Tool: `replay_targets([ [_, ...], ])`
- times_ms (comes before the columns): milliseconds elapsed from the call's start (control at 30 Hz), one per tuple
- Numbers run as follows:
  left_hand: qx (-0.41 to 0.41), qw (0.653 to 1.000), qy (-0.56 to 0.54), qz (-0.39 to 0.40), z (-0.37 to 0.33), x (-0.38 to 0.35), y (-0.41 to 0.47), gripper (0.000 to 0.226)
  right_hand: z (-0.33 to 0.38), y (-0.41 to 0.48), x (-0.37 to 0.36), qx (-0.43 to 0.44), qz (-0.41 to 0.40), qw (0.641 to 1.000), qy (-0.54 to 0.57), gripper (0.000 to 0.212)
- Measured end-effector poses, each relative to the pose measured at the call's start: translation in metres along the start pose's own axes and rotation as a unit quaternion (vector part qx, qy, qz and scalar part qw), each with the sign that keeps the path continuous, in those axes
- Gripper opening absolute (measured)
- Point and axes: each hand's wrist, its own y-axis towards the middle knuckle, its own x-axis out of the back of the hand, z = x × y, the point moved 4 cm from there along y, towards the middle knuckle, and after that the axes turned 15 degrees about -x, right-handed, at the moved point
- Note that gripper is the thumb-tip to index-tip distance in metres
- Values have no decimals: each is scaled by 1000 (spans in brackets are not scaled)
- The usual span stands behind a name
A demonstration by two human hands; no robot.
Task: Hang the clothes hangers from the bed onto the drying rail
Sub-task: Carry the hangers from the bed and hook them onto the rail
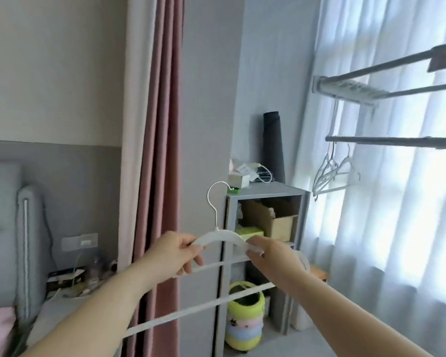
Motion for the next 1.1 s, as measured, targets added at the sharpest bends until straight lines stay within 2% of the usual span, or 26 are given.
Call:
replay_targets([
  [167,-60,997,-10,52,-40,-78,62,24,-89,8,52,-59,-14,998,10,23],
  [267,-88,990,-26,108,-54,-119,84,13,-134,13,77,-86,-35,995,33,14],
  [433,-135,973,77,169,-58,-168,125,21,-197,30,108,-167,-66,983,32,16],
  [567,-163,965,109,174,-58,-209,190,23,-235,77,126,-199,-89,976,1,16],
  [700,-191,965,74,162,-59,-236,268,23,-267,149,149,-219,-137,966,-28,8],
  [733,-196,964,72,162,-61,-240,288,24,-274,166,155,-221,-145,963,-46,10],
  [800,-205,962,78,160,-66,-246,329,23,-281,195,170,-217,-164,956,-109,26],
  [967,-239,957,76,144,-90,-264,420,21,-301,235,215,-210,-254,905,-268,44],
  [1100,-251,953,93,140,-108,-285,464,20,-311,255,254,-172,-367,833,-377,52],
])
